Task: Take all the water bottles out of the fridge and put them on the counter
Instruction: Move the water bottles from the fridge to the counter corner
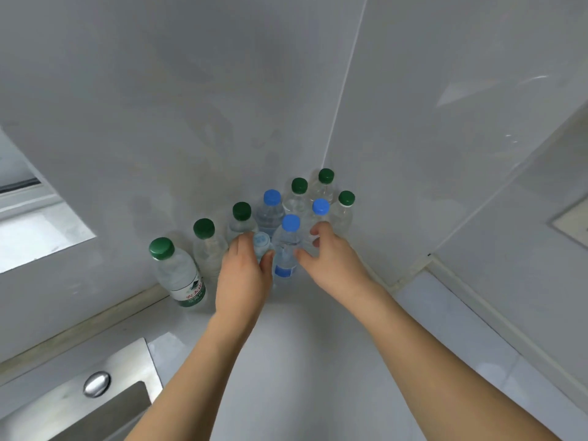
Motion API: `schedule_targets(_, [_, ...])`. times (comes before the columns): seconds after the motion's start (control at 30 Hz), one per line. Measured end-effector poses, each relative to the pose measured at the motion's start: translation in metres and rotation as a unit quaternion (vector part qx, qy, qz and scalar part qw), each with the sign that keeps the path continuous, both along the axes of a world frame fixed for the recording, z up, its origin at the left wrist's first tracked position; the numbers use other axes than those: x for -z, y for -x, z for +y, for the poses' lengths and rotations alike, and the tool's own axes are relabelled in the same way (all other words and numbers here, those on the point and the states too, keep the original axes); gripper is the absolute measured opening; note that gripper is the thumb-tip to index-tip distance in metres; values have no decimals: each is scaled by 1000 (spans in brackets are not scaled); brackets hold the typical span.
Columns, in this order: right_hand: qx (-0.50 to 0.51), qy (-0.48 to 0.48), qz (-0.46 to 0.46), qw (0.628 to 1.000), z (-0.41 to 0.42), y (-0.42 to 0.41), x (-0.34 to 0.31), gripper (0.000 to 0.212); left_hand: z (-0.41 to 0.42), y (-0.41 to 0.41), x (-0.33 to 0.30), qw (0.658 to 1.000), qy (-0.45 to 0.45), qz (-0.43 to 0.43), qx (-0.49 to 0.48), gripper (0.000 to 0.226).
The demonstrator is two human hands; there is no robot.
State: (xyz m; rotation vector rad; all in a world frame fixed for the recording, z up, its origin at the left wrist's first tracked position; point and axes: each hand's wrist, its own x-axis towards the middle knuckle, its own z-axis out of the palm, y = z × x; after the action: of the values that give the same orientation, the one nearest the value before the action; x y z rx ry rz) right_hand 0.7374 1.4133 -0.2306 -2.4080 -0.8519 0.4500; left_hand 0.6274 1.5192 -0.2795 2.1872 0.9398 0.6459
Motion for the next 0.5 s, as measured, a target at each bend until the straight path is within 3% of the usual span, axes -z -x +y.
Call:
schedule_targets(0.2, [17, 42, -24, 999, -55, 19, -17, 50, -18, 8, -25, 994, -110, 5, 26, 57])
schedule_targets(0.3, [32, 52, -30, 998, -86, 28, -21, 52, -41, 6, -27, 981, -171, 8, 95, 58])
schedule_targets(0.5, [69, 84, -32, 993, -166, 41, -21, 55, -104, -11, -18, 951, -188, 65, 236, 63])
